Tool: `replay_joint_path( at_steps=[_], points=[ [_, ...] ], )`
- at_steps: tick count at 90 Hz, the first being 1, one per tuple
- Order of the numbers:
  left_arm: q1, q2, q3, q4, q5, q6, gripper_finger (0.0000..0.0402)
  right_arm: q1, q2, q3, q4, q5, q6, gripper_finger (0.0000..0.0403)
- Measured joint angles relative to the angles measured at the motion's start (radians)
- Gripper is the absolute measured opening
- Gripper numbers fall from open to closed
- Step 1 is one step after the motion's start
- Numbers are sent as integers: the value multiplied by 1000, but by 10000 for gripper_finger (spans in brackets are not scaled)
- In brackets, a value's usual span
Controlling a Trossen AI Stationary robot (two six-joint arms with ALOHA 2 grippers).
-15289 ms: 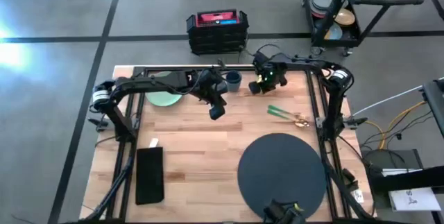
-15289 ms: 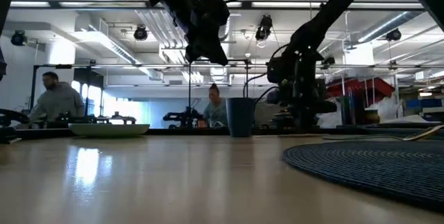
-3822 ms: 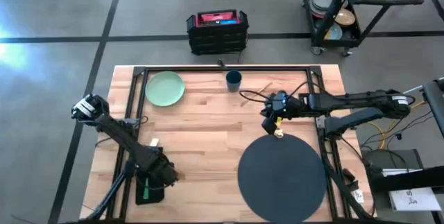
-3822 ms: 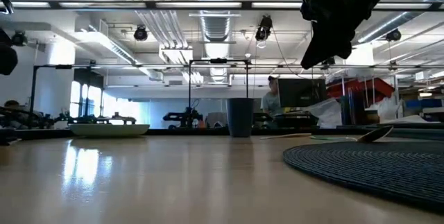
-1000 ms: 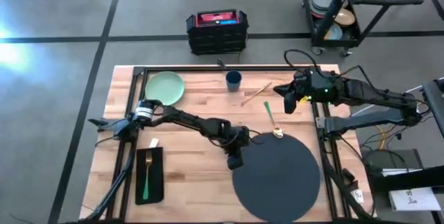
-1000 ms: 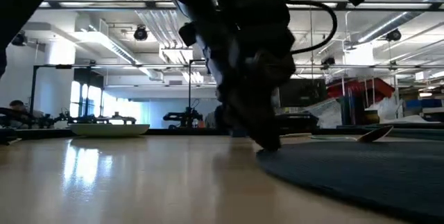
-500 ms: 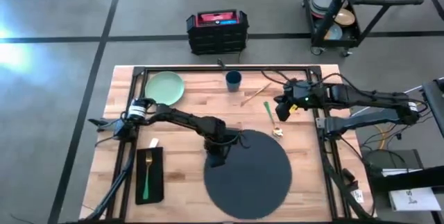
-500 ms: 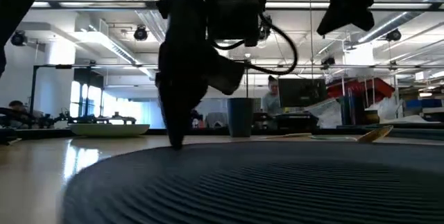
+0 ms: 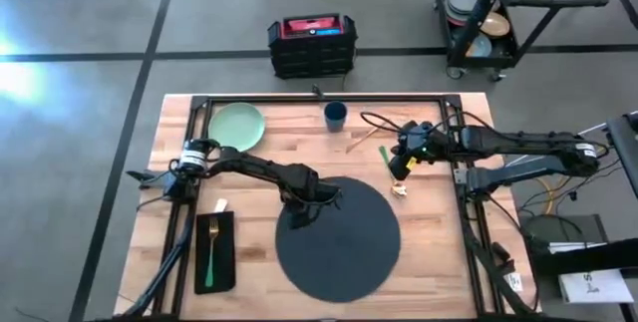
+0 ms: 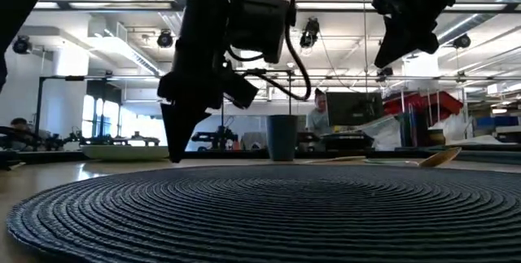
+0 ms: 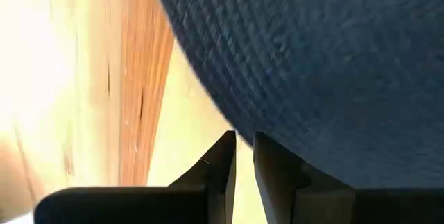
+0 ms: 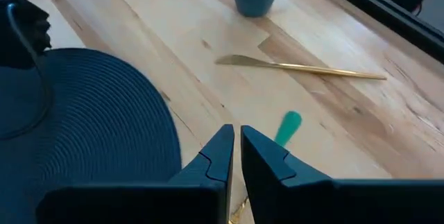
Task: Set table place
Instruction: Move the black placemat to the center of the table
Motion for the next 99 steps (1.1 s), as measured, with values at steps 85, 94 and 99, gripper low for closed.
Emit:
replay_joint_path(
  at_steps=[85, 94, 99],
  points=[
    [-56, -41, -123, 754, 363, 34, 30, 0, 0, 0, 4, 1, 19, 14],
    [-55, -34, -181, 793, 379, -6, 15, 0, 0, 0, 3, 1, 19, 14],
    [-53, -39, -211, 796, 397, -23, 6, 0, 0, -1, 3, 1, 19, 14]
  ],
)
